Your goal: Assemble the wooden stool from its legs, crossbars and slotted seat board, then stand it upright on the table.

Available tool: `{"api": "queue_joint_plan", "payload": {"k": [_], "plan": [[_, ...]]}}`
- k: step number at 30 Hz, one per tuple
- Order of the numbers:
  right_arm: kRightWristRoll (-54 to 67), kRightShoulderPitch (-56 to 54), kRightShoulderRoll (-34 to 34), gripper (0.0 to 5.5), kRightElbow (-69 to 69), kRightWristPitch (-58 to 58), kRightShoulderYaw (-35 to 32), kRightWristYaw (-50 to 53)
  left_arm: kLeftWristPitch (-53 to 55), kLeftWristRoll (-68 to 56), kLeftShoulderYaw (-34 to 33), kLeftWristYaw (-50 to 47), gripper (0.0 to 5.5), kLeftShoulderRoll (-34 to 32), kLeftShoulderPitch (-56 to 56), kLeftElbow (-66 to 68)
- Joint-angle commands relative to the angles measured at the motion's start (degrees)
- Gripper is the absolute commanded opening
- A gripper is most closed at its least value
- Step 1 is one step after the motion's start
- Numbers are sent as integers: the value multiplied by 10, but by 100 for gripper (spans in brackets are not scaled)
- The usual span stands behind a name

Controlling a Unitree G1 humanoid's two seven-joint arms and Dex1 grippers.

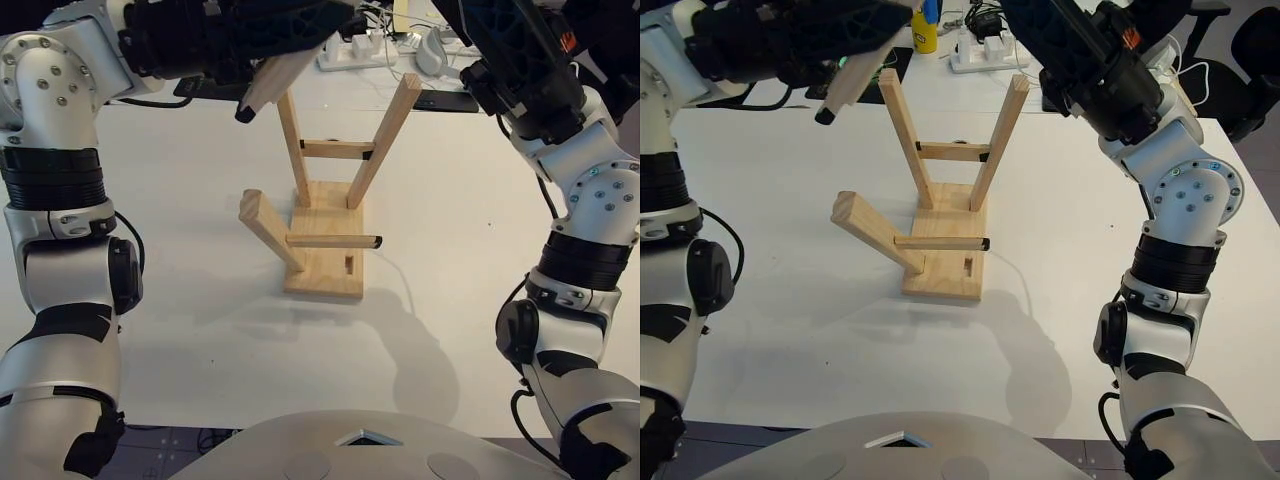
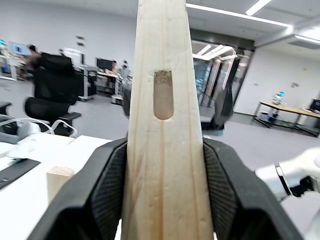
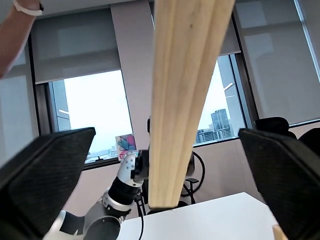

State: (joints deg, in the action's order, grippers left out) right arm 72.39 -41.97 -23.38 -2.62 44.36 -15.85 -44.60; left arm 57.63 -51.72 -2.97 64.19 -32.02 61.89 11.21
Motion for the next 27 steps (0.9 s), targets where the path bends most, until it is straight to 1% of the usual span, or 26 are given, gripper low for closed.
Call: {"api": "queue_joint_plan", "payload": {"k": [1,3,4,5,7,8,10,13,23,25,27], "plan": [[8,-28,12,540,19,11,0,4,2,13,19,17,207,-2,-2,-23],[6,-31,12,540,21,14,1,-1,7,12,24,20,207,3,-7,-30],[7,-31,12,512,22,17,0,0,9,11,24,19,207,5,-8,-31],[4,-33,10,506,25,19,3,-5,12,10,24,18,207,7,-9,-34],[3,-33,9,470,28,24,4,-9,18,7,25,16,207,11,-10,-40],[2,-34,9,463,30,26,5,-11,20,6,25,13,207,13,-11,-44],[2,-32,10,424,29,29,5,-13,23,6,24,9,207,16,-13,-50],[3,-30,11,389,28,34,6,-16,27,5,20,3,207,19,-14,-53],[-2,-20,14,231,19,40,10,-24,32,10,23,6,207,15,-29,-53],[-1,-17,16,208,16,41,11,-25,29,13,25,10,207,13,-33,-53],[-2,-15,17,206,14,42,11,-27,19,21,29,14,207,11,-35,-51]]}}
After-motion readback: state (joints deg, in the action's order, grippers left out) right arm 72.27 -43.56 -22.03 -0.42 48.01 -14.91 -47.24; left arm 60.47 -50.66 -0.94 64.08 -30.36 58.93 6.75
